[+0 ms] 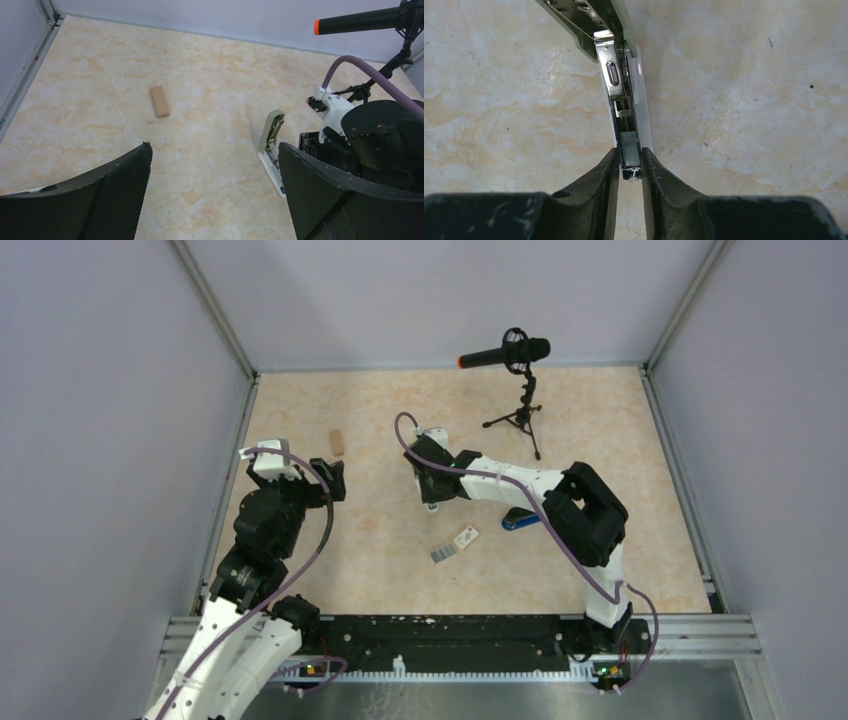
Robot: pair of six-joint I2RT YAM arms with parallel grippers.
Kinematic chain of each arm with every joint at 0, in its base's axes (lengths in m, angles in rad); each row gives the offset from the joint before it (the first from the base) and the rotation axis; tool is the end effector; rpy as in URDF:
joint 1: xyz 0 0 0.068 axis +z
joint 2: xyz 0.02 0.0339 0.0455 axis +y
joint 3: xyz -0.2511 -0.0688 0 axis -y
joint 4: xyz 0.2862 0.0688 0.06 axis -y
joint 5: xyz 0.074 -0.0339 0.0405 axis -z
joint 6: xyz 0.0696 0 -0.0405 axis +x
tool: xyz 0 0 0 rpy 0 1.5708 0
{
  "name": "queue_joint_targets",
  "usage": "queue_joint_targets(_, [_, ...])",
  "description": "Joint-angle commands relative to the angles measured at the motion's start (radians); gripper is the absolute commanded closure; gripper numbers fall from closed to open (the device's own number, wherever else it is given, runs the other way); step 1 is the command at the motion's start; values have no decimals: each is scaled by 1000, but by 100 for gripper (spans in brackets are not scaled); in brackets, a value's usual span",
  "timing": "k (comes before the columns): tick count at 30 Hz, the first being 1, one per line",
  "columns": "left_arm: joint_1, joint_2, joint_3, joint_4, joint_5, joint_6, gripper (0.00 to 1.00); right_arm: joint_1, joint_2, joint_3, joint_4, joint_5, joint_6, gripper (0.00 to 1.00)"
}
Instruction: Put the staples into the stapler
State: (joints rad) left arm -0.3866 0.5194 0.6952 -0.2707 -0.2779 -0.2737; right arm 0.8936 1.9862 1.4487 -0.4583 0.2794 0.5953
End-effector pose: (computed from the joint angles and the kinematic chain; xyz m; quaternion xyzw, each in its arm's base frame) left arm 0.2050 -0.0629 0.3339 -0.0517 0.7368 -0.1191 0.6635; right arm 0.3123 0.3578 0.1300 -0.1021 0.9449 0.0920 0.2970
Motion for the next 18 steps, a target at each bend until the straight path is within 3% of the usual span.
queue_joint_targets(1, [-2,-8,-13,37,0,10,1,-3,-3,35,0,18,-9,77])
queue_joint_targets(6, [-2,10,-37,56,-13,-10,1,-2,-39,34,10,21,-20,71])
queue_joint_targets(10, [-1,58,-44,40,-39,-62,1,-2,-94,10,41,22,-38,58])
queue_joint_targets(15, [4,170,10,39,74,-112,1,-4,-183,-83,111,33,-58,38])
queue_joint_targets(18, [14,274,69,50,146,-167,2,-18,-229,-182,205,-10,-76,35])
